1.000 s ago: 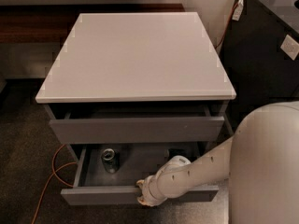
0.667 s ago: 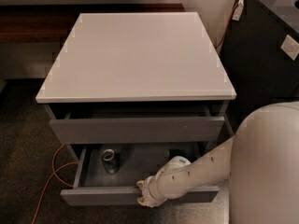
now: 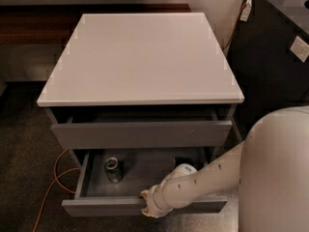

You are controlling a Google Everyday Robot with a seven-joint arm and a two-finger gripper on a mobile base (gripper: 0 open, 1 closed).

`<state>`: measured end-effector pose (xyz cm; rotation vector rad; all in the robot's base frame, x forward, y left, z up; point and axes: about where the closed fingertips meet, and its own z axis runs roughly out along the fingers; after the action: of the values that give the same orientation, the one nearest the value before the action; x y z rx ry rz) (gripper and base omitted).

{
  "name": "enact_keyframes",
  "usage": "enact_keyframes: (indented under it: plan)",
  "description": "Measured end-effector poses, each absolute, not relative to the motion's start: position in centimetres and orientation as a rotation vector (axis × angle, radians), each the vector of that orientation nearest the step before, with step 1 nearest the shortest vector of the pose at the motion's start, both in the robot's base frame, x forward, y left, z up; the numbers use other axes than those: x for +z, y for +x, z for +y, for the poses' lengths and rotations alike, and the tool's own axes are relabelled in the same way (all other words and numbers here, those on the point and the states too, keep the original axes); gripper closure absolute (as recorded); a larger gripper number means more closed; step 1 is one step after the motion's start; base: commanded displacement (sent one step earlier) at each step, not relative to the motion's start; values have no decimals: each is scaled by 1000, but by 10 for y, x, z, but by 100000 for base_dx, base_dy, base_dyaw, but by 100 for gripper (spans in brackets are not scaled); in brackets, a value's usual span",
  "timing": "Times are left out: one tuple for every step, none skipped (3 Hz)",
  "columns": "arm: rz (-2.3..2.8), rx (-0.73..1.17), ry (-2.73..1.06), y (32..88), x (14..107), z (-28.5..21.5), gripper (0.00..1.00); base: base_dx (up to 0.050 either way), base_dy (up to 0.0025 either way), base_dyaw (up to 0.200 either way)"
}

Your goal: Pick green can from middle drawer and place on counter

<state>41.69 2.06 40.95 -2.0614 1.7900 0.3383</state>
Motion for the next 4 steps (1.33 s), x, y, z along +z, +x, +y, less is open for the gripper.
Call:
enact_keyframes:
  plan:
    - [1777, 363, -2077, 403, 407, 23, 100, 0, 0, 0]
    - [1776, 366, -2078, 401, 408, 22, 100, 0, 0, 0]
    - [1764, 393, -2095, 385, 408, 23, 100, 0, 0, 0]
    - [1761, 398, -2098, 381, 408, 24, 100, 0, 0, 0]
